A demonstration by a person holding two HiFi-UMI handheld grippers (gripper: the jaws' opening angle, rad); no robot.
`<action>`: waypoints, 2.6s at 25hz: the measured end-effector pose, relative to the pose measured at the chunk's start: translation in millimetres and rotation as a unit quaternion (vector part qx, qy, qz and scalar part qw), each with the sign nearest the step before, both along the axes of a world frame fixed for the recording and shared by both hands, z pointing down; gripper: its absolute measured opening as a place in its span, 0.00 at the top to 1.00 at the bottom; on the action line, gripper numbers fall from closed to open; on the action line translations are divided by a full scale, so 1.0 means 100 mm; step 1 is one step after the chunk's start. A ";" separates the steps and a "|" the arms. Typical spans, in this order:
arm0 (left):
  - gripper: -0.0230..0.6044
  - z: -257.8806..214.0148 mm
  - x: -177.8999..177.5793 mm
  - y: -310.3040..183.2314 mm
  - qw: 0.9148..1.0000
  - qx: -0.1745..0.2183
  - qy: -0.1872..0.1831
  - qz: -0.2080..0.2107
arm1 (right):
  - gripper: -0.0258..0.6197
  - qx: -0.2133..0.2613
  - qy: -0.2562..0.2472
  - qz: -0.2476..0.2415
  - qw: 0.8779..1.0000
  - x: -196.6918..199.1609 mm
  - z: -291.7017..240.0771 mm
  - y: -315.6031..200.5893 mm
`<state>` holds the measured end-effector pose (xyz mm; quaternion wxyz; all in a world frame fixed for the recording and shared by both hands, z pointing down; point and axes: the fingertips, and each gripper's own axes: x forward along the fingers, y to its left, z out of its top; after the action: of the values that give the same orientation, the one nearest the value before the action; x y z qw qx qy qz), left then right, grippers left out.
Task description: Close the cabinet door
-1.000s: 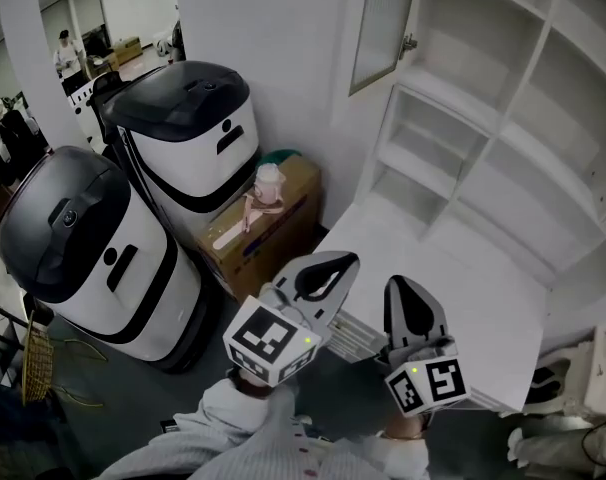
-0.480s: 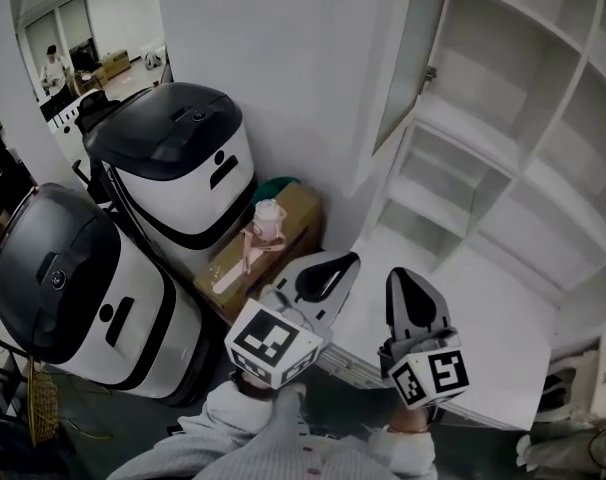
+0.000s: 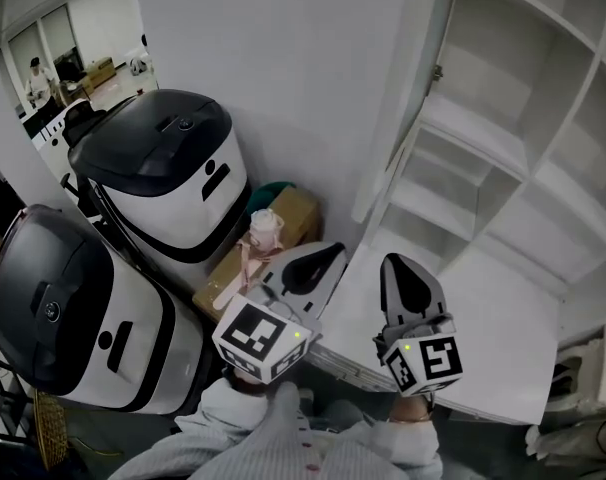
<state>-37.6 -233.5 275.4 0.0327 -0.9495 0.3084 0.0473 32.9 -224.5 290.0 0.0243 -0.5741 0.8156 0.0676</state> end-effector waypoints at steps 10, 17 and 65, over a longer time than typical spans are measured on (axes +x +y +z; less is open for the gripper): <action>0.95 -0.05 -0.07 -0.10 0.999 0.000 0.004 -0.042 | 0.94 0.011 0.003 -0.008 1.000 0.13 -0.12 -0.16; 0.95 -0.04 -0.06 -0.13 0.998 -0.007 0.013 -0.069 | 0.93 0.021 0.036 -0.024 0.999 0.13 -0.21 -0.29; 0.95 0.40 -0.85 -0.08 0.979 -0.073 0.026 -0.189 | 0.64 0.205 0.108 0.073 0.970 -0.19 -0.88 -0.87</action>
<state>-122.2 -241.0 315.0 -0.0368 -0.8724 0.4856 0.0421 13.6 -311.4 202.1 0.0483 -0.6045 0.7377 0.2967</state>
